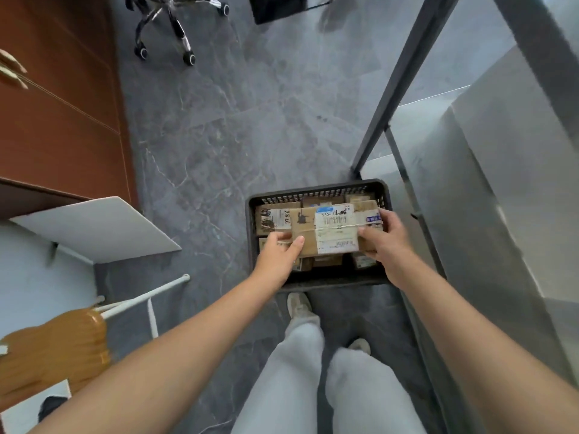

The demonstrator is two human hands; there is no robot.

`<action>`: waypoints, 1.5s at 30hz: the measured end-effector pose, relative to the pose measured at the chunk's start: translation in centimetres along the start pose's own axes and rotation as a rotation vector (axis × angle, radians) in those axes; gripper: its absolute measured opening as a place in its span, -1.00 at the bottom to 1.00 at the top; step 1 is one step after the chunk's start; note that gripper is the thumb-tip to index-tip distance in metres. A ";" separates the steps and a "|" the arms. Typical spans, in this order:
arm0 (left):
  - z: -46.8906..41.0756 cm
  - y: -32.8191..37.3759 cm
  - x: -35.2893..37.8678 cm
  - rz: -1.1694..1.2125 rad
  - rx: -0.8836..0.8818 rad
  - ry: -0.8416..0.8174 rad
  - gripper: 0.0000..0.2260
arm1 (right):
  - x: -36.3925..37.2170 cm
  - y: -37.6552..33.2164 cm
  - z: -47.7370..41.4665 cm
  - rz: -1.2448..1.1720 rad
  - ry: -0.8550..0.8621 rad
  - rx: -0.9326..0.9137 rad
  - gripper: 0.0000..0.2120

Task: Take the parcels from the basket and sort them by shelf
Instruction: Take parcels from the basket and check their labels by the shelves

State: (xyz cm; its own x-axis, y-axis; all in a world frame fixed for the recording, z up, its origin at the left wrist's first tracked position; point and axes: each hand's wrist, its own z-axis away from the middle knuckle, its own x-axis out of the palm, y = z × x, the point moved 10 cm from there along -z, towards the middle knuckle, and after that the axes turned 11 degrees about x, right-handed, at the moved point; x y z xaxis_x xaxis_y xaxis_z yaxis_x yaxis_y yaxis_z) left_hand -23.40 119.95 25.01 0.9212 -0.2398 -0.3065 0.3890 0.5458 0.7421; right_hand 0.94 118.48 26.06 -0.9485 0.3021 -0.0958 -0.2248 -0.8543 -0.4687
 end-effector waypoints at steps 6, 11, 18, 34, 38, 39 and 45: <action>-5.1 -7.4 4.5 0.032 -0.059 -0.154 -0.66 | -0.8 6.4 -8.6 0.075 0.016 0.116 -0.52; -9.0 -15.3 8.7 -0.013 -0.191 -0.283 -0.53 | -2.1 12.5 -15.8 0.152 -0.008 0.198 -0.54; -12.7 -23.1 12.3 0.012 -0.252 -0.196 -0.56 | -1.5 17.7 -24.1 0.282 -0.062 0.215 -0.56; -15.4 -29.4 16.1 -0.159 -0.247 -0.184 -0.65 | -1.9 22.4 -32.0 0.710 -0.019 0.094 -0.88; -16.4 -28.9 15.0 -0.293 -0.233 -0.162 -0.74 | -1.1 21.2 -32.5 0.782 -0.044 0.083 -0.82; -16.9 -28.8 14.5 -0.333 -0.240 -0.141 -0.74 | -0.4 20.9 -32.8 0.811 -0.057 0.082 -0.78; -18.5 -28.9 14.2 -0.426 -0.266 -0.134 -0.75 | 1.3 21.8 -34.7 0.861 -0.001 0.163 -0.74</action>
State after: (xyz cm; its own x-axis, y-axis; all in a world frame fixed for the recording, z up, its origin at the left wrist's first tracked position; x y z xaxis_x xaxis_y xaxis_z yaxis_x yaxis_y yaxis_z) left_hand -21.33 115.68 -11.80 0.6775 -0.5769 -0.4563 0.7348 0.5583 0.3852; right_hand 2.58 114.92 -14.71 -0.8035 -0.4758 -0.3578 0.5401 -0.8354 -0.1020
